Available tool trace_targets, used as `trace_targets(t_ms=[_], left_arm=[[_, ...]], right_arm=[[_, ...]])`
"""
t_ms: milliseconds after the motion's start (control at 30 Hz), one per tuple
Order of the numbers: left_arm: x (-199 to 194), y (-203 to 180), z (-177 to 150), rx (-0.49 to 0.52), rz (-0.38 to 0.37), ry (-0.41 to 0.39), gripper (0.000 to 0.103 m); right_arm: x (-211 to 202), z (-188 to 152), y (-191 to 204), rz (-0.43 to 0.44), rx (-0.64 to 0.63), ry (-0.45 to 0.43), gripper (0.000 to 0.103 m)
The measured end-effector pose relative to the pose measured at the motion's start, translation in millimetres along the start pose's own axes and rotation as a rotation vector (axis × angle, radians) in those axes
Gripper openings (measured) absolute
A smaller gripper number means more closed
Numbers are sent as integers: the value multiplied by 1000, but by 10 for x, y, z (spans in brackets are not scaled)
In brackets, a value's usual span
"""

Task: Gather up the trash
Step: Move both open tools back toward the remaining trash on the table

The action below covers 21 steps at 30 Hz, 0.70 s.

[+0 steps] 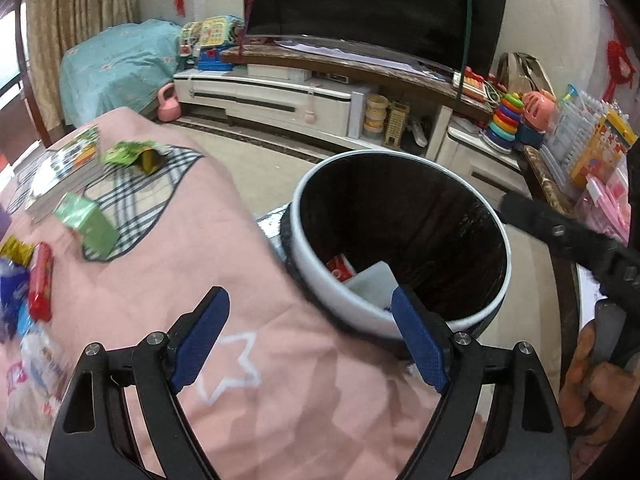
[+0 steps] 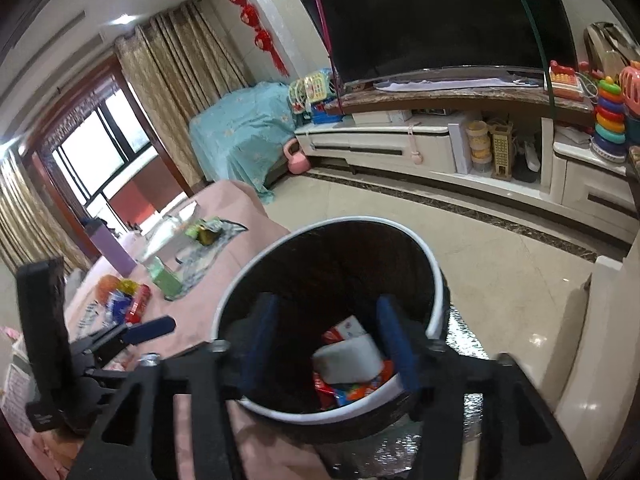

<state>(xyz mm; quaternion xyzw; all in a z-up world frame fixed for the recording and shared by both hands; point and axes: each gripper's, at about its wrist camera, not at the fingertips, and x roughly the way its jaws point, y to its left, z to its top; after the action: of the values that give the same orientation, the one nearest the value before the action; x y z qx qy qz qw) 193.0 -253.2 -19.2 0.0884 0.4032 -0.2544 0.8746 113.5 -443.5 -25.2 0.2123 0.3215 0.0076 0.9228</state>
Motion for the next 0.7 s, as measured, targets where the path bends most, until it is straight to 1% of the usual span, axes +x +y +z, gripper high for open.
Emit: trace_targets(t_ms=[67,133,267,467,700], left_arm=[[-68,56,-87,-14,6,-10,86],[-127,112,-172,-34,12,-15,86],[-284,259,-383,-70,31,-25,86],[-520,542,-680,-142,45,-37,86],[-824,860,-1009,-207,91,-67,86]], right_arm=[[-54,-24,36,9,10,-26,89],[-104,-57,83,17,15,-43,89],[-157,-145,204,34,25,-47,91],[-201,-300,374,70,33,-35,94],[-216,-503,658,114,8,-19,95]])
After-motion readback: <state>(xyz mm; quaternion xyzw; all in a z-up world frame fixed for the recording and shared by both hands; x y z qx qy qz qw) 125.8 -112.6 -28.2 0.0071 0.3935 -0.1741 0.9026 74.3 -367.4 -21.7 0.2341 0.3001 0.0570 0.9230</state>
